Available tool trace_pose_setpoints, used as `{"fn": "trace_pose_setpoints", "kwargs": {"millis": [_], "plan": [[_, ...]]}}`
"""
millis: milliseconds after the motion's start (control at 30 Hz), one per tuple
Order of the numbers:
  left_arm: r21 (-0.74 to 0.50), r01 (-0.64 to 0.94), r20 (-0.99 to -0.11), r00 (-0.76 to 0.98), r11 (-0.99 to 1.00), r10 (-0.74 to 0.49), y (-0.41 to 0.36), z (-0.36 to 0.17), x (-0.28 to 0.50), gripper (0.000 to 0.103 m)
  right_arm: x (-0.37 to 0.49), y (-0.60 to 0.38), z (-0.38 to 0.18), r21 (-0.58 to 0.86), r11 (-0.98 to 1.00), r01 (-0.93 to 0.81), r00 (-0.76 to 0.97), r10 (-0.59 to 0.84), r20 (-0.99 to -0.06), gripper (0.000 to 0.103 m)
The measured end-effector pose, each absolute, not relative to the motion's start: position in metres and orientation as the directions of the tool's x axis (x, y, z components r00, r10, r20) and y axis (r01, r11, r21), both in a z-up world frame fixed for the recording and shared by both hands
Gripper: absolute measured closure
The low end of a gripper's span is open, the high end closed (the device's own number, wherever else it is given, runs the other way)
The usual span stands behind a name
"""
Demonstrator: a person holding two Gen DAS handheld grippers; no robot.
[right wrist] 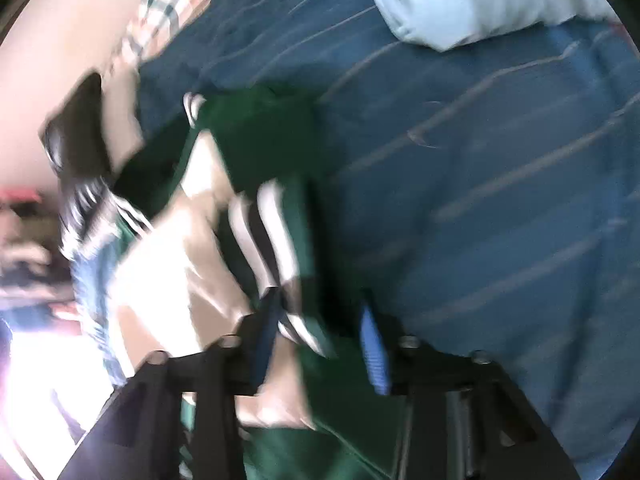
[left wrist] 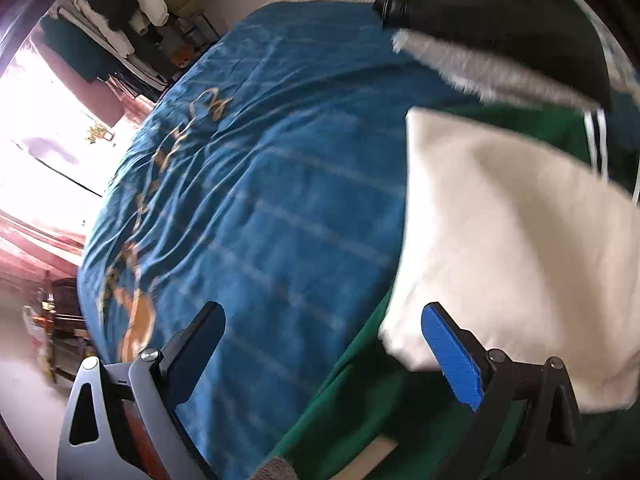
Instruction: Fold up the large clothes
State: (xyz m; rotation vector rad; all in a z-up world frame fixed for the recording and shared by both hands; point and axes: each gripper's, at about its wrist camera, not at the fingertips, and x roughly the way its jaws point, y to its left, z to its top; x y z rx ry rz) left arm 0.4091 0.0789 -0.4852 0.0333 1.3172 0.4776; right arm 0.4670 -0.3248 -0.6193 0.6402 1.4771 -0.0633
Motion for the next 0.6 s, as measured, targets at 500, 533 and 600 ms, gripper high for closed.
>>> {"fn": "trace_pose_setpoints", "kwargs": {"millis": [500, 533, 600], "plan": [[0.449, -0.224, -0.883, 0.033, 0.865, 0.468, 0.066, -0.57, 0.409, 0.001, 0.437, -0.263, -0.641, 0.098, 0.954, 0.285, 0.096, 0.073, -0.993, 0.047], [0.442, -0.232, -0.886, 0.037, 0.866, 0.462, 0.068, -0.571, 0.408, 0.001, 0.434, -0.275, -0.637, 0.097, 0.938, 0.334, 0.121, 0.059, -0.991, 0.047], [0.435, -0.237, -0.888, 0.044, 0.868, 0.457, 0.07, -0.573, 0.406, 0.001, 0.424, -0.307, -0.636, 0.105, 0.878, 0.467, 0.146, 0.04, -0.988, 0.047]]}}
